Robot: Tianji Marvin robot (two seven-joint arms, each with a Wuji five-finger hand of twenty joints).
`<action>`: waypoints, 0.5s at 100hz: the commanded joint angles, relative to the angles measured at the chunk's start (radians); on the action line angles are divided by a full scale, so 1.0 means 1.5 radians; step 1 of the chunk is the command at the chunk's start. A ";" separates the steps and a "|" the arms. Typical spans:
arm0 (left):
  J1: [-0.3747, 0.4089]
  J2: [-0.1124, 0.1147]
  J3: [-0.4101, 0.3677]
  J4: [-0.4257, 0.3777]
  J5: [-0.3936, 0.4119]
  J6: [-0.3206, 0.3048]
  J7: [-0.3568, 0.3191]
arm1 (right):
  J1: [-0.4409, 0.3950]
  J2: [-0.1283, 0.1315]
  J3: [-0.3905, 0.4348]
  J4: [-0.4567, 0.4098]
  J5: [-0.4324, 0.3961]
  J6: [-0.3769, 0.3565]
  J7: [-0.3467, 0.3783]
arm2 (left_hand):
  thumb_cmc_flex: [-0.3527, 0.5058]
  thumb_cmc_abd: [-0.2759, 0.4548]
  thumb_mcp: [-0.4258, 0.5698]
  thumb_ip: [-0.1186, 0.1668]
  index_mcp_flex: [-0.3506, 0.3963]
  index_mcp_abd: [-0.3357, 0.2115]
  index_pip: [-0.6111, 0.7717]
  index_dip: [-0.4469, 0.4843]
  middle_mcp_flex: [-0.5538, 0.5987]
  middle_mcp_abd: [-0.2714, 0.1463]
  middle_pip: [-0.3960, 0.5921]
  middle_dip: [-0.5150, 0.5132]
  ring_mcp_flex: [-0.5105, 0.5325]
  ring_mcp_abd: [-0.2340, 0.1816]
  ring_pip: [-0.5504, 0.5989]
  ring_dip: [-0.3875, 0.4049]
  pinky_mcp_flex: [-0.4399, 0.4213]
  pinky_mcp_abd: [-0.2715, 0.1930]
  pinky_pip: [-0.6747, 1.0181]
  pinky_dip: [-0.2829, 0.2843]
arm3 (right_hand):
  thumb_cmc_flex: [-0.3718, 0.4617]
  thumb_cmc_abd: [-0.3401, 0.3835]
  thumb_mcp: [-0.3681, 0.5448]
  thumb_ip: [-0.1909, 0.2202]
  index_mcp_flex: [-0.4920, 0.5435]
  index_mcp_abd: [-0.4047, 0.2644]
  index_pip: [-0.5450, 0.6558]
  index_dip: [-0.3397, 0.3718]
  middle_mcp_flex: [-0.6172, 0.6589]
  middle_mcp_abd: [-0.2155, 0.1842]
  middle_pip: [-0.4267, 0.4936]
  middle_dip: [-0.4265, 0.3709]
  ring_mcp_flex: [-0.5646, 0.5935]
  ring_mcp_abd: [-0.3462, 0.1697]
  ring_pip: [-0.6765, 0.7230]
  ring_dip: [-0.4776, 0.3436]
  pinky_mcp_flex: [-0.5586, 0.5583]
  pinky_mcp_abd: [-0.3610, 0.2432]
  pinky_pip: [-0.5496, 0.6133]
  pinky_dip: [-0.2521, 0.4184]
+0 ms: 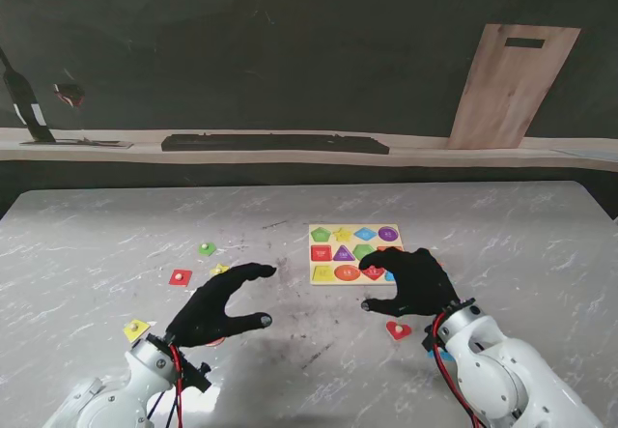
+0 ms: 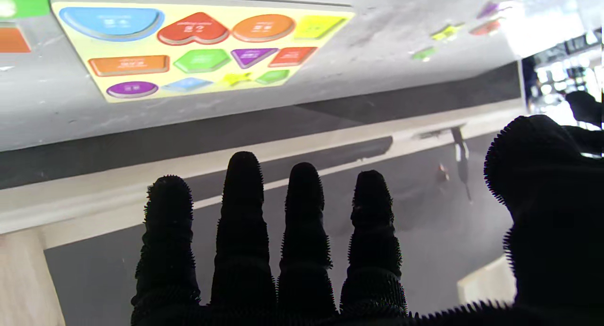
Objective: Fit puzzle pieces into a puzzle board
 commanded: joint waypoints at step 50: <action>0.018 -0.004 -0.014 -0.004 0.018 0.000 0.025 | 0.222 0.001 -0.194 0.209 -0.042 0.160 -0.040 | 0.011 0.017 -0.026 0.018 0.009 -0.009 0.000 0.000 0.017 -0.001 0.011 0.012 0.013 -0.018 0.018 0.015 -0.007 -0.057 0.023 0.008 | 0.054 0.014 -0.044 0.026 -0.055 0.020 0.027 -0.004 -0.094 0.028 0.031 0.006 -0.063 -0.018 0.027 -0.011 -0.046 -0.012 0.042 -0.015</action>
